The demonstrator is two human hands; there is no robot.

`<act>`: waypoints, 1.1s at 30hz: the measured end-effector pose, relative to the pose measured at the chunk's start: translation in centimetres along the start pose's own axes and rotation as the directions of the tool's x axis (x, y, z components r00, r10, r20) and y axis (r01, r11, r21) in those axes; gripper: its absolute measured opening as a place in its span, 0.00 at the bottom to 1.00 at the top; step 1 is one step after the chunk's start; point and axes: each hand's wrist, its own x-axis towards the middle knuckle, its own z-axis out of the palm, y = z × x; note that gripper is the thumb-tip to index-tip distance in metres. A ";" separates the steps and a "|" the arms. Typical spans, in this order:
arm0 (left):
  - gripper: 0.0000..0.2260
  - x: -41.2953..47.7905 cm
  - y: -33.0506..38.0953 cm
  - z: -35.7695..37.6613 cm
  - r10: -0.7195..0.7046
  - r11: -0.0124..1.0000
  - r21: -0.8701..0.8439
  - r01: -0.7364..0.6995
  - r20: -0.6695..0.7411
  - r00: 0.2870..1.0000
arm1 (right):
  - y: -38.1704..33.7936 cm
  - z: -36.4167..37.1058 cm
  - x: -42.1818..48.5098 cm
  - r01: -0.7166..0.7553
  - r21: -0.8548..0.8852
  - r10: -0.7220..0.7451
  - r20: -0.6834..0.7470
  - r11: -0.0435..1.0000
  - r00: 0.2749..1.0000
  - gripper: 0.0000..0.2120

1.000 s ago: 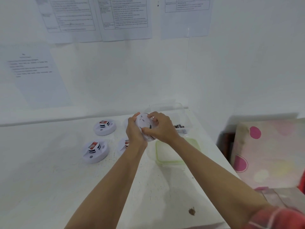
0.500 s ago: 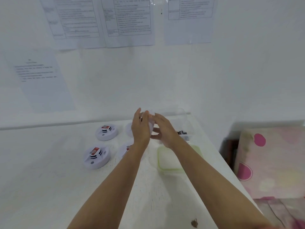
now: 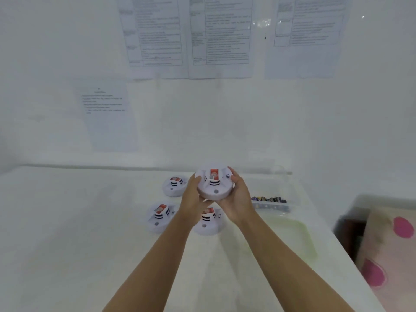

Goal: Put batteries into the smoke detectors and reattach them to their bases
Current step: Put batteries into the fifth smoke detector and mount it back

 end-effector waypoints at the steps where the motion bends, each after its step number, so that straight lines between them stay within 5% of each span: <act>1: 0.12 0.1 0.3 -0.9 0.030 0.999 -0.036 -0.029 0.013 0.999 | 0.7 0.2 0.4 -0.018 -0.095 0.018 0.005 0.995 1.000 0.19; 5: 0.18 0.8 1.7 -4.9 0.086 0.996 -0.004 -0.085 0.055 0.995 | 3.4 2.0 1.4 -0.015 -0.466 0.036 0.035 0.885 0.999 0.30; 9: 0.15 2.4 3.8 -9.2 0.129 0.991 -0.001 -0.131 0.151 0.980 | 6.7 4.9 2.0 0.029 -0.535 0.010 0.070 0.844 0.998 0.33; 33: 0.18 10.4 11.0 -25.1 0.009 0.992 0.123 -0.031 0.176 0.984 | 21.5 12.7 11.3 0.007 -0.408 -0.071 -0.141 0.913 0.988 0.32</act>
